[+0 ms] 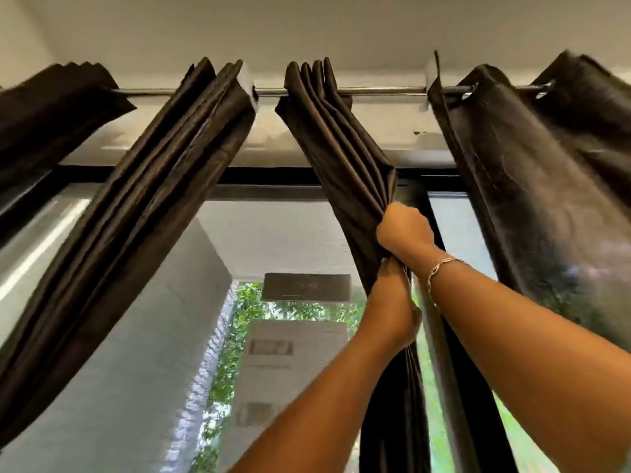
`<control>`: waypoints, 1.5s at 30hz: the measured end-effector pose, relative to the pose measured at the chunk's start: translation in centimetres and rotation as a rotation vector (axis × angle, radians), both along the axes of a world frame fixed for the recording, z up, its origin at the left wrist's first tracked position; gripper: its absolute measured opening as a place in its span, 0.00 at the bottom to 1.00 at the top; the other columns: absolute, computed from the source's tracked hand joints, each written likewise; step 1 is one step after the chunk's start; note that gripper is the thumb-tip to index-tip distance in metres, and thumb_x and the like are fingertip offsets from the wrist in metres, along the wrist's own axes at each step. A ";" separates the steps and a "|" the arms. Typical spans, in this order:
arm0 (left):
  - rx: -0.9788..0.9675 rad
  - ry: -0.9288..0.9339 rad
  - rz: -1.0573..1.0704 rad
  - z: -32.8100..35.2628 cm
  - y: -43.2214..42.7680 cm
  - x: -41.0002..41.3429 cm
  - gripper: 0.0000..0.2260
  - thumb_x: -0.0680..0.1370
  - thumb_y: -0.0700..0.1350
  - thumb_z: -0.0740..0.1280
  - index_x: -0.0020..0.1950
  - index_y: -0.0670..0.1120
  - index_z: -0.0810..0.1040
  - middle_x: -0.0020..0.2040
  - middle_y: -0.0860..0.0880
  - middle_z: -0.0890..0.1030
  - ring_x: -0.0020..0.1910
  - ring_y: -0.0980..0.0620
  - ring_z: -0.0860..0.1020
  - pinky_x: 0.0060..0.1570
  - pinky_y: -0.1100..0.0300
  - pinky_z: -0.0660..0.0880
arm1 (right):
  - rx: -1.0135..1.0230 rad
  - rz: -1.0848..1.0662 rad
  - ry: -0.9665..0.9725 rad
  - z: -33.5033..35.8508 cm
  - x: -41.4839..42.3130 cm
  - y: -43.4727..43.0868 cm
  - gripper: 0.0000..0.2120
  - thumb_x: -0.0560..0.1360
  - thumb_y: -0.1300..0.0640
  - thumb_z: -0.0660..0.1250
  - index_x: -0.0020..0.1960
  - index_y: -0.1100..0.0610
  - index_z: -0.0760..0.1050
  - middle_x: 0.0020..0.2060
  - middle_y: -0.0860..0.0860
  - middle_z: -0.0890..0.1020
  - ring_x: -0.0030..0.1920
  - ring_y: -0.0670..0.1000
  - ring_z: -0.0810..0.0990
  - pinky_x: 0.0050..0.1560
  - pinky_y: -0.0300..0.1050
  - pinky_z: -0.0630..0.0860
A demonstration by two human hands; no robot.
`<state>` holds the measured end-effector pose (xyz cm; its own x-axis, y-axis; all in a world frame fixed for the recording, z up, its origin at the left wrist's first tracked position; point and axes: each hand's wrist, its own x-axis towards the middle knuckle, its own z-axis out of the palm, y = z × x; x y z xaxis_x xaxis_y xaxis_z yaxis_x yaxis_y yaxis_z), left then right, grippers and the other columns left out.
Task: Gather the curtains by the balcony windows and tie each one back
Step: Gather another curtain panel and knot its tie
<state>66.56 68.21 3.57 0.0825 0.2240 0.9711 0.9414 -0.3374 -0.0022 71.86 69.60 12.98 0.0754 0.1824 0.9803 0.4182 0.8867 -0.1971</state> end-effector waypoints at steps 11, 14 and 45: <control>0.000 -0.004 -0.037 -1.8 5.2 6.0 0.28 0.73 0.30 0.58 0.72 0.40 0.57 0.69 0.40 0.65 0.66 0.41 0.67 0.63 0.49 0.66 | -0.015 -0.021 0.035 -1.5 5.6 5.7 0.13 0.77 0.64 0.57 0.59 0.68 0.71 0.59 0.65 0.75 0.60 0.67 0.73 0.57 0.55 0.72; 0.001 0.000 -0.074 -1.5 5.5 7.4 0.28 0.73 0.30 0.61 0.72 0.37 0.59 0.70 0.40 0.65 0.67 0.41 0.67 0.64 0.48 0.65 | -0.050 -0.045 0.081 -1.4 6.9 5.7 0.15 0.76 0.64 0.57 0.61 0.67 0.70 0.61 0.65 0.74 0.62 0.67 0.72 0.59 0.57 0.71; -0.356 0.072 0.373 -13.9 -8.7 6.0 0.36 0.77 0.47 0.61 0.76 0.40 0.42 0.77 0.40 0.44 0.76 0.45 0.45 0.74 0.54 0.48 | -0.169 -0.058 -0.361 -16.5 11.0 -3.7 0.23 0.79 0.44 0.55 0.64 0.62 0.68 0.55 0.61 0.78 0.56 0.62 0.76 0.51 0.51 0.72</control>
